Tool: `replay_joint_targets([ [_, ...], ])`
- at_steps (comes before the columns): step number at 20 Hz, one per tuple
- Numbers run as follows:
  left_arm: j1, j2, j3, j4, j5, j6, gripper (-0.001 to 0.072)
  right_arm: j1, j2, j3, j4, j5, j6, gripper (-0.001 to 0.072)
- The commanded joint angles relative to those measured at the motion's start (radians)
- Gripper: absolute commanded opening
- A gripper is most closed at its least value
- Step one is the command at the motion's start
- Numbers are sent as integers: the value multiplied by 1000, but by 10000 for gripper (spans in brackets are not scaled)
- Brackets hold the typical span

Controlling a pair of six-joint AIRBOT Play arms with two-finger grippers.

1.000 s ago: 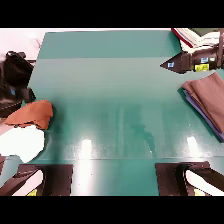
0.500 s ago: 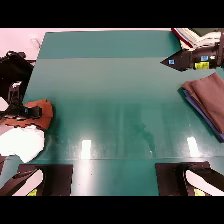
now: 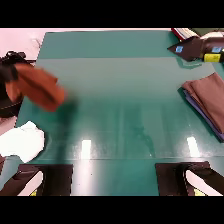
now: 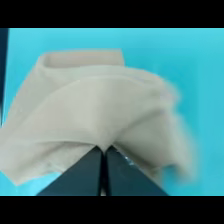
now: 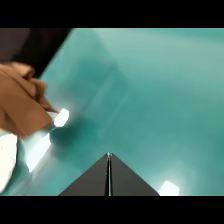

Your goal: Fold the shirts.

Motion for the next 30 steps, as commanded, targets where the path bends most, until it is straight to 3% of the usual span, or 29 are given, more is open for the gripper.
replay_joint_targets([
  [1,-184,18,259,-6,-22,-1,17,0,31,67,0,-45,21,17],
  [5,-432,-39,275,-6,-11,-17,17,0,-24,226,-6,5,34,17],
  [11,-879,-381,276,-41,23,-11,22,0,-138,433,-6,106,87,17],
  [12,-930,-445,277,-42,55,20,185,0,-155,456,-6,124,92,17],
  [13,-956,-496,281,-42,90,17,557,0,-166,470,-6,141,92,17],
  [14,-960,-527,286,-42,120,16,613,0,-173,477,-6,156,98,17],
  [17,-850,-544,321,-28,119,-15,598,0,-172,477,-7,173,103,18],
  [21,-494,-542,312,-38,21,-102,598,0,-172,477,-7,176,103,17],
  [24,-260,-545,155,-158,20,-120,598,0,-172,476,-7,175,103,17],
  [27,-151,-546,-77,-238,97,-85,599,0,-172,476,-7,177,103,17],
  [30,-142,-584,-204,-246,160,-74,598,0,-172,476,-8,174,103,17],
])
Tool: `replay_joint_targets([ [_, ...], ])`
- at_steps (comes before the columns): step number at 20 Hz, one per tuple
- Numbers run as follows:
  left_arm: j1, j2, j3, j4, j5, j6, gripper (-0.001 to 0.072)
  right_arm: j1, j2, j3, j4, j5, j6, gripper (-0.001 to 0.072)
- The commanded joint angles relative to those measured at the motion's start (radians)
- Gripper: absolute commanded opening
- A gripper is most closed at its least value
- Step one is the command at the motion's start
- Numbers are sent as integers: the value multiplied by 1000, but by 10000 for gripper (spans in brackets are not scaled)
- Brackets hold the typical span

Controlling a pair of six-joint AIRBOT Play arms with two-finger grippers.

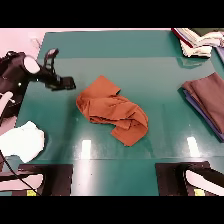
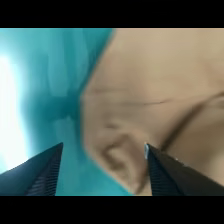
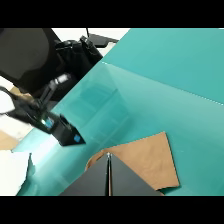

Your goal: Fold the shirts.

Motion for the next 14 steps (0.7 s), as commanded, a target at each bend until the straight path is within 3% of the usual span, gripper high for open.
replay_joint_targets([
  [1,52,-48,-143,-79,66,34,599,0,-1,1,0,0,0,17],
  [5,52,-116,-145,-315,114,146,598,0,-1,1,0,7,0,17],
  [11,17,-125,-145,-323,158,155,594,0,14,-47,-80,81,19,18],
  [13,17,-125,-145,-322,158,156,221,0,53,-172,-81,78,19,17],
  [14,17,-124,-145,-322,160,156,107,0,76,-250,-96,76,19,17],
])
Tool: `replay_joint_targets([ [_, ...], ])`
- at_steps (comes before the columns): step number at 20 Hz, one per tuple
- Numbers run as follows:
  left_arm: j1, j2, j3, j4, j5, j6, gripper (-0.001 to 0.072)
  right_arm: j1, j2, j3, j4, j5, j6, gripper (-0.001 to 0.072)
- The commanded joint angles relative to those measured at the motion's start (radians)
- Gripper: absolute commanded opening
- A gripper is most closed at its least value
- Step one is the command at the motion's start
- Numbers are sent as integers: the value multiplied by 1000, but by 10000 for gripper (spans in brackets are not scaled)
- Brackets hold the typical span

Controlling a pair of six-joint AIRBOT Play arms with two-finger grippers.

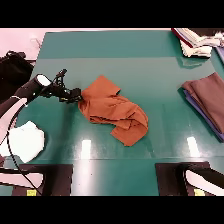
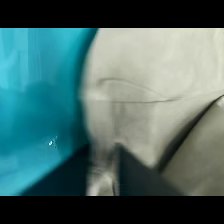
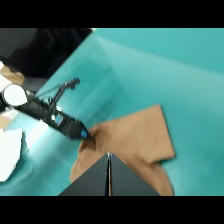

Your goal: Fold the shirts.

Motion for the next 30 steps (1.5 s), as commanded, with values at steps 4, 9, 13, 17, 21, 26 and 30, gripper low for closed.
replay_joint_targets([
  [4,-3,6,37,-8,-24,42,21,0,134,-507,-216,8,43,18],
  [9,-3,6,212,13,-129,67,21,0,188,-1035,-176,-53,69,455],
  [13,-3,6,253,12,-143,66,21,15,188,-1272,-8,-156,22,455],
  [17,-3,6,253,12,-147,66,22,125,188,-1341,77,-337,8,453],
  [21,-3,6,253,12,-168,66,21,188,188,-1339,80,-476,27,451],
  [26,-3,13,281,13,-203,63,21,187,195,-1307,68,-495,-3,16],
  [30,31,182,458,35,-216,68,21,85,351,-1021,-17,-386,-11,16],
])
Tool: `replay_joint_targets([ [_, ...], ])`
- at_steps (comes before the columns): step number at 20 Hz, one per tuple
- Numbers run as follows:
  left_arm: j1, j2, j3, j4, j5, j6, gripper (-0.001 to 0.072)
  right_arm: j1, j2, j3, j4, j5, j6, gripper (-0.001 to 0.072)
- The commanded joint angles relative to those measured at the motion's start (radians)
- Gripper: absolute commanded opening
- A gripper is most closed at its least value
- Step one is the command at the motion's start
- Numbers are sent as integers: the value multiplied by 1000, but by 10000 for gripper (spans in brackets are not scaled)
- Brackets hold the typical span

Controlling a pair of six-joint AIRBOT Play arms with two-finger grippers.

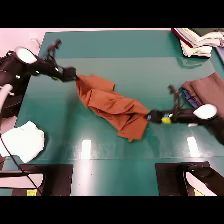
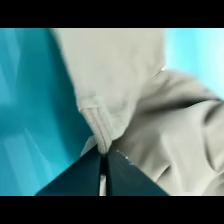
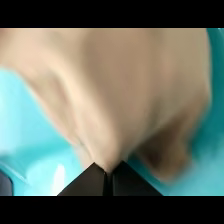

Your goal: Fold the shirts.

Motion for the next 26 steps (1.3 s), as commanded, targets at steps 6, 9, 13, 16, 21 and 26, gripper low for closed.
replay_joint_targets([
  [6,51,431,478,13,0,54,20,-375,215,744,-159,441,8,16],
  [9,51,541,578,35,20,56,20,-562,223,928,-158,567,7,16],
  [13,51,583,596,66,77,58,20,-664,194,999,-155,627,12,15],
  [16,51,531,537,56,69,53,19,-664,140,949,-157,682,60,15],
  [21,48,296,429,25,-90,41,20,-544,79,600,-161,680,63,15],
  [26,48,18,340,20,-190,20,21,-317,-46,293,-289,433,64,17],
])
